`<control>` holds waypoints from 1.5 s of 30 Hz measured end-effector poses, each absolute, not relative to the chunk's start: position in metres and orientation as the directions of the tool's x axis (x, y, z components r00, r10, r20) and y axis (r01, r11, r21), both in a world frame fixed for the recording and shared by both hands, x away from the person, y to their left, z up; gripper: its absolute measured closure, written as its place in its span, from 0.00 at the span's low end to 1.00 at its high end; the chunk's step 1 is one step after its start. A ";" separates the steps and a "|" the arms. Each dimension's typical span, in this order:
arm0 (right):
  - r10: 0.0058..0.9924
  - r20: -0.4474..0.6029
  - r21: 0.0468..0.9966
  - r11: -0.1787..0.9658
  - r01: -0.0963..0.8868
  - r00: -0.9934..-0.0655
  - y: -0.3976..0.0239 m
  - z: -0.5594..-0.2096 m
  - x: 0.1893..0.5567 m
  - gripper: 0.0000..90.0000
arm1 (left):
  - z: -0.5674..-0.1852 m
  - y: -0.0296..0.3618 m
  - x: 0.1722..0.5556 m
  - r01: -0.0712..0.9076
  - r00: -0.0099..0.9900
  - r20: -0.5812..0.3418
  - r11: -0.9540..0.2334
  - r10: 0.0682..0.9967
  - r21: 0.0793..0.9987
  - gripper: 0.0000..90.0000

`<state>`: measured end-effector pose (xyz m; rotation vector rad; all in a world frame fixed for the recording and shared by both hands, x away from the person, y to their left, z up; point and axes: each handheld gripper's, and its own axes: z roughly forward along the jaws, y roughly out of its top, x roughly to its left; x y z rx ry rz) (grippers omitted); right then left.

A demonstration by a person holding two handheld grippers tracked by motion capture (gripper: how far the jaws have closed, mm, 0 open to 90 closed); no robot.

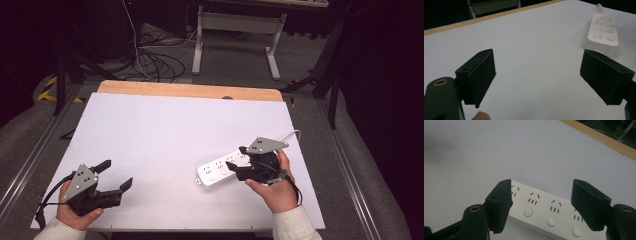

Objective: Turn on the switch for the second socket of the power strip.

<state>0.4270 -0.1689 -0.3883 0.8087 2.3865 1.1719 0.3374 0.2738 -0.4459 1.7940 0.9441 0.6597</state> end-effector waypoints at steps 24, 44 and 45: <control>0.619 0.038 0.868 0.369 0.333 -0.785 -0.213 -0.396 0.400 0.25 | -0.444 0.271 0.331 0.304 0.567 0.032 -0.246 0.823 0.920 0.15; 0.607 0.068 0.903 0.299 0.308 -0.791 -0.248 -0.437 0.383 0.19 | -0.445 0.273 0.326 0.293 0.592 0.043 -0.265 0.805 0.919 0.06; 0.606 0.068 0.902 0.302 0.308 -0.793 -0.249 -0.440 0.383 0.19 | -0.445 0.274 0.327 0.292 0.595 0.041 -0.264 0.803 0.919 0.06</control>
